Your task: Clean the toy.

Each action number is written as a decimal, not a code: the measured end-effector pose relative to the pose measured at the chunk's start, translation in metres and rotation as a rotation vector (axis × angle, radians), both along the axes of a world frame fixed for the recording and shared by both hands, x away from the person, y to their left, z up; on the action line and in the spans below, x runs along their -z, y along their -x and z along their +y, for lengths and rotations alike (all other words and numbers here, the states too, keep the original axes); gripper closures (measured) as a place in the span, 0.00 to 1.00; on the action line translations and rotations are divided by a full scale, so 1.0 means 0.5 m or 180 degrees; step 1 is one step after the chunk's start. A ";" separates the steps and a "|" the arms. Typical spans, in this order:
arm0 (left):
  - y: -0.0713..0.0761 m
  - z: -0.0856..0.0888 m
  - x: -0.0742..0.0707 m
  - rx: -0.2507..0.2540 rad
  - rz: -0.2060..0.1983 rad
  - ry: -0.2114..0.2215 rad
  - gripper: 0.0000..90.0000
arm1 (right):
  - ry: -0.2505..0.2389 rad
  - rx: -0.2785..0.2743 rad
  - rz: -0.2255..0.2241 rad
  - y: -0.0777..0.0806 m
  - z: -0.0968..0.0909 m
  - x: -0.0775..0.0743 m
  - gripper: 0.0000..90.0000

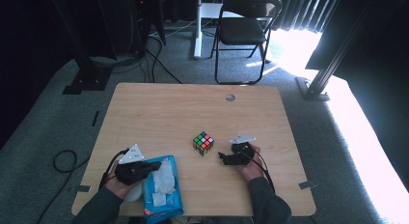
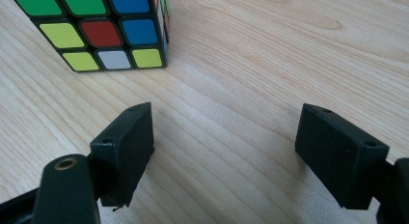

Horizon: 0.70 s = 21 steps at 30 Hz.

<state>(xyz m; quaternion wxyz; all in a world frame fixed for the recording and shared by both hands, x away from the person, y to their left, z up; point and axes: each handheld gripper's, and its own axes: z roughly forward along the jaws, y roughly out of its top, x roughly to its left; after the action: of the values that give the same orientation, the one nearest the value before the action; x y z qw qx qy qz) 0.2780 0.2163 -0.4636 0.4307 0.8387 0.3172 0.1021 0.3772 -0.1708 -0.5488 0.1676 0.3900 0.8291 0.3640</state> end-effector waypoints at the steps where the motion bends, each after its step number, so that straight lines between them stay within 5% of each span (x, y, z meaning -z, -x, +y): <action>1: -0.001 0.000 0.000 -0.0003 0.0004 0.0011 1.00 | 0.0000 0.0000 0.0000 0.000 0.000 0.000 0.23; 21: -0.032 0.004 -0.017 -0.0128 -0.0037 0.0087 1.00 | 0.0000 0.0000 0.0001 0.000 0.000 0.000 0.23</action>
<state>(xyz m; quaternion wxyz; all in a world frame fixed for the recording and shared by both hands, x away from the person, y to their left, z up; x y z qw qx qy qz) 0.2939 0.2181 -0.4552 0.4418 0.8256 0.3328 0.1113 0.3772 -0.1708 -0.5487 0.1675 0.3901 0.8291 0.3639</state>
